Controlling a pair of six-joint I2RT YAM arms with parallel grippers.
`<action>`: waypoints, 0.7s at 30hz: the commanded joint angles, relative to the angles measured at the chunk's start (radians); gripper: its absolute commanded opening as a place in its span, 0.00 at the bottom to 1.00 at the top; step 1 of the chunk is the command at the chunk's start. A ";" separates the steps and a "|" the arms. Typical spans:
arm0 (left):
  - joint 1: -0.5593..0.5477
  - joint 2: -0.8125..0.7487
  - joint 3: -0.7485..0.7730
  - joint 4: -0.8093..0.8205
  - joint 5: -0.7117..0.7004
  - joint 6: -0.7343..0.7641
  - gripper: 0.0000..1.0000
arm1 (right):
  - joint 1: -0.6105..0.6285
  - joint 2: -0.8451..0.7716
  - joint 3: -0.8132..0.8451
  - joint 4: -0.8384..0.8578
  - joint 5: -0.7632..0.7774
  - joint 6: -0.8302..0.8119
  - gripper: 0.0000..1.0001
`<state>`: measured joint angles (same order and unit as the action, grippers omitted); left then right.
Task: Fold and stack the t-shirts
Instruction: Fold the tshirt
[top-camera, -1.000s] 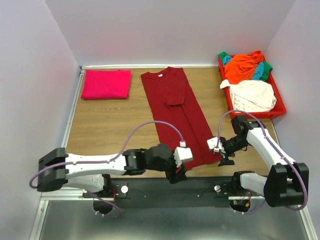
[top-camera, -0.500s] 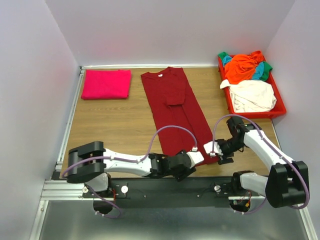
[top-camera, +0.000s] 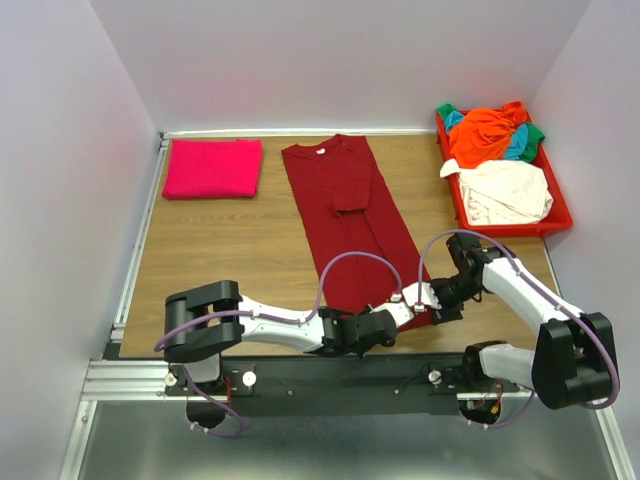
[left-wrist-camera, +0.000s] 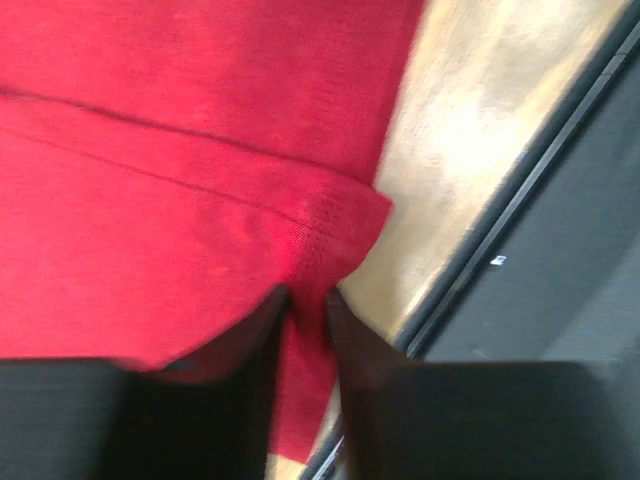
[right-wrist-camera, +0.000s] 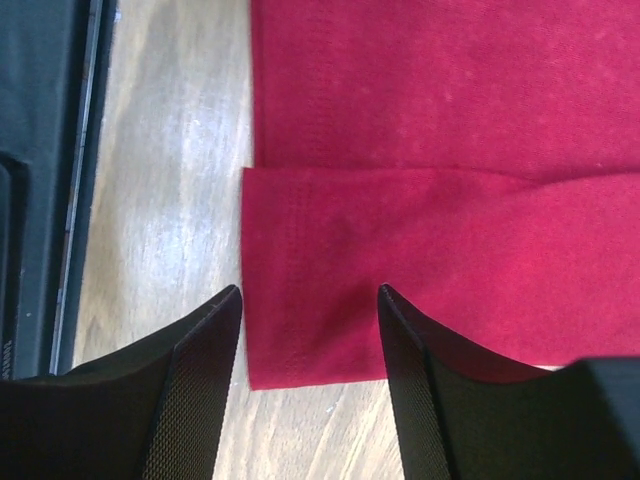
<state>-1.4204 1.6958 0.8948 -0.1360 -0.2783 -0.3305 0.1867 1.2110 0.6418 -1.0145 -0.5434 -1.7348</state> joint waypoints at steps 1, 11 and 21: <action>-0.002 0.045 -0.019 -0.080 -0.035 -0.019 0.20 | 0.005 0.009 -0.039 0.037 0.048 0.007 0.61; -0.002 -0.008 -0.033 -0.047 -0.001 -0.004 0.05 | 0.005 -0.002 -0.064 0.090 0.089 0.057 0.51; 0.020 -0.007 -0.013 -0.008 0.060 0.015 0.04 | 0.016 -0.008 -0.145 0.112 0.186 -0.071 0.62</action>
<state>-1.4143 1.6886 0.8883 -0.1375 -0.2802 -0.3134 0.1917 1.1904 0.5644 -0.9325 -0.4644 -1.7359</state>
